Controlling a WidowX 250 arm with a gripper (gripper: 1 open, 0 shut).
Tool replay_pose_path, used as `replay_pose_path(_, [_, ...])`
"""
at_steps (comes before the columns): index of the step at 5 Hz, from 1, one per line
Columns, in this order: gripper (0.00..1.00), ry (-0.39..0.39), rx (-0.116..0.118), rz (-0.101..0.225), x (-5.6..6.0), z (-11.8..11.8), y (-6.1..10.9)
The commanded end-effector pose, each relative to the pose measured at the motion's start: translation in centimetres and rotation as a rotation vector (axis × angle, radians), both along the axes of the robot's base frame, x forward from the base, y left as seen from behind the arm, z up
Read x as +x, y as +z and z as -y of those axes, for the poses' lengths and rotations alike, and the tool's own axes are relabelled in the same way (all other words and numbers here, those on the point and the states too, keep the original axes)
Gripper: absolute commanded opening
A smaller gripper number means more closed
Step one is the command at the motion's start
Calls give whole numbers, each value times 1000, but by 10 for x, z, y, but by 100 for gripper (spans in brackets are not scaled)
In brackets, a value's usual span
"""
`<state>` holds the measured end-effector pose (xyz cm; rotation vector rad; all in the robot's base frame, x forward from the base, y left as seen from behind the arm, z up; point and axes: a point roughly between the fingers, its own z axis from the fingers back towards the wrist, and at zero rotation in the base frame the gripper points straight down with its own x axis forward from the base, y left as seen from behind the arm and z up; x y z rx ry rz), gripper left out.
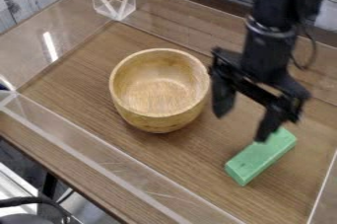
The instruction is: Put the green block in the brown bowl
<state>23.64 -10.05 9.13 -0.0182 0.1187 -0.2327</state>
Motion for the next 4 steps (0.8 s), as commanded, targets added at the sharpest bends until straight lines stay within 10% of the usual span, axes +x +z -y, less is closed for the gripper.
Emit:
replay_pose_path(1, [100, -33, -18, 41, -1, 20, -3])
replay_pose_path(4, [100, -69, -27, 18, 0, 14, -50])
